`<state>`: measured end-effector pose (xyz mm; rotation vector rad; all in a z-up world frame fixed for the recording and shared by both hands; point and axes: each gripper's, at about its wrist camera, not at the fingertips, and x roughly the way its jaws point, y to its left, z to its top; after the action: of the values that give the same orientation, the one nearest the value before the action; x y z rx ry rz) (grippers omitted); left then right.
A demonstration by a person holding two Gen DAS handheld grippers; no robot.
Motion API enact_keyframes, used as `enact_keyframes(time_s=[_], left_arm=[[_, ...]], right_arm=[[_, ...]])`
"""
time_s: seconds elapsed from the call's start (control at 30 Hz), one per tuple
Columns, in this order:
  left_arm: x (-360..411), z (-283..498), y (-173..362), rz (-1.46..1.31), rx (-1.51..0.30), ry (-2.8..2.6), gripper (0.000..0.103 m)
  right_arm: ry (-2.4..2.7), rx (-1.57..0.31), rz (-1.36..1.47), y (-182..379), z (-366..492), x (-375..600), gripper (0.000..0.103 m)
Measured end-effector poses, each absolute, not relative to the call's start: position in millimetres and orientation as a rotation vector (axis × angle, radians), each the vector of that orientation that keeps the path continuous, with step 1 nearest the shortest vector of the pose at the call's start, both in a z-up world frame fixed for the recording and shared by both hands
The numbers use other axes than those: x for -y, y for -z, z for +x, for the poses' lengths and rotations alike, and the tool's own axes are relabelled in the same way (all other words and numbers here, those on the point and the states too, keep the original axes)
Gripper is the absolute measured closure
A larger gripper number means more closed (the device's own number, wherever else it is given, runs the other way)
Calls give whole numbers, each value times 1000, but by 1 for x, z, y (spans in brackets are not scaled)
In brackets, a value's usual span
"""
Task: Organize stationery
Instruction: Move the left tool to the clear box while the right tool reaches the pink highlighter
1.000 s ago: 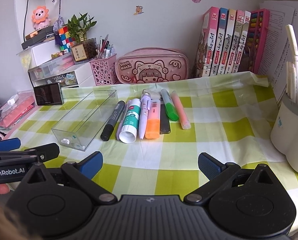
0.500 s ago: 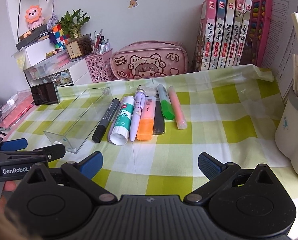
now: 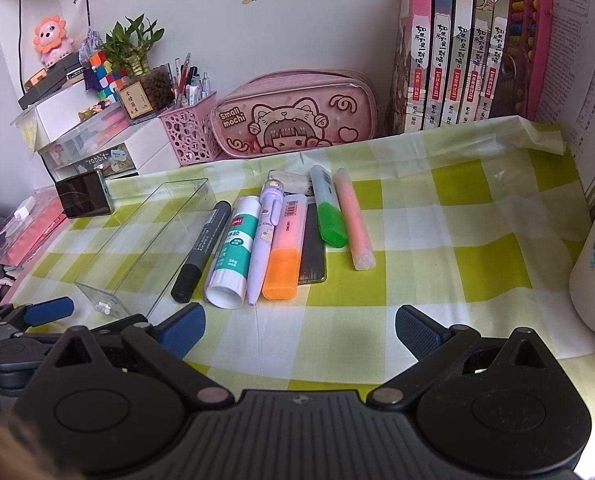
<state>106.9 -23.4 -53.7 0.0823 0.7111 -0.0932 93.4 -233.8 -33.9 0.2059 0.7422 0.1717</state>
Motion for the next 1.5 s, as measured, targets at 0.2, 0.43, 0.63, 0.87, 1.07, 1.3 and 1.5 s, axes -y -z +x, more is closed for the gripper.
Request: enact_keyframes(time_s=[0.2,0.43,0.63,0.87,1.07,1.3,1.5], left_arm=[[25,123,61,90,-707,101,6],[26,130,67,94,-668,112,17],[29,129,69,96,-653,125,30],[28,129,69,80,-654,123,30],[27,127,70,73,-653,123,30],[26,127,70,64,-656,123,30],[28,124,71,67,-649,107,30]], right_arm=[[-201,-734,199,29,108,229,18],[-208,-746,242,27,131,240,42],[-231,-787,330,33,151,255,51],[-212,-795,351,30,174,269,54],[-177,-837,215,29,208,266,56],[-206,-851,188,29,219,257,64],[-211,-851,158,23,221,247,65]])
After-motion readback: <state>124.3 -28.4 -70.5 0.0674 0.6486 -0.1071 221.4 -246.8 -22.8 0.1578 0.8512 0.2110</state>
